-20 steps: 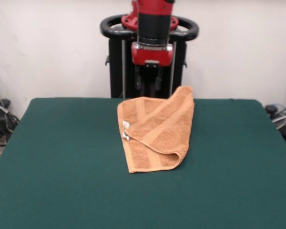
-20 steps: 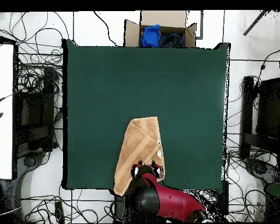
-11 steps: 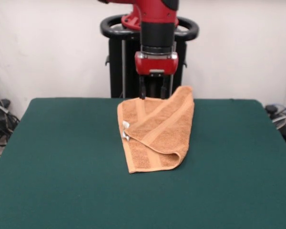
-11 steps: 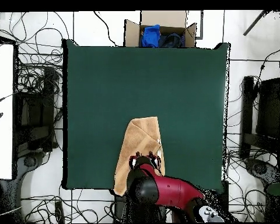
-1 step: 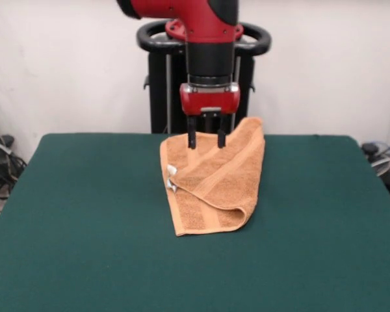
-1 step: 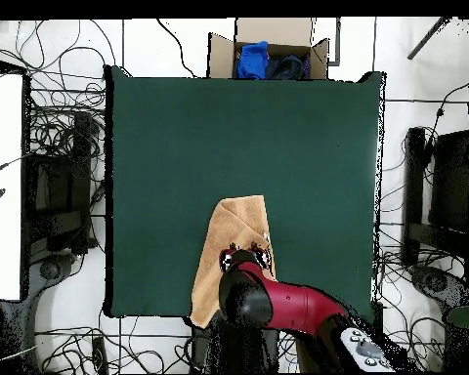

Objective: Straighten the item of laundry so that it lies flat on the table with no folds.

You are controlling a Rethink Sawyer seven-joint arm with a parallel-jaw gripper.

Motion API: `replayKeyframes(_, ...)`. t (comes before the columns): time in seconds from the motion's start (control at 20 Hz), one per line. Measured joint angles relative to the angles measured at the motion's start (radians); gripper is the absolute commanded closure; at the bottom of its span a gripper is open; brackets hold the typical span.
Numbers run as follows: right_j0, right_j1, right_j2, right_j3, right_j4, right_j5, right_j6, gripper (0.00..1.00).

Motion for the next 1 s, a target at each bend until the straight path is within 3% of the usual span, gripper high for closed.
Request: replayKeyframes(1.0, -0.041, 0.04, 0.018, -0.074, -0.065, 0.056, 0.0, 0.0)
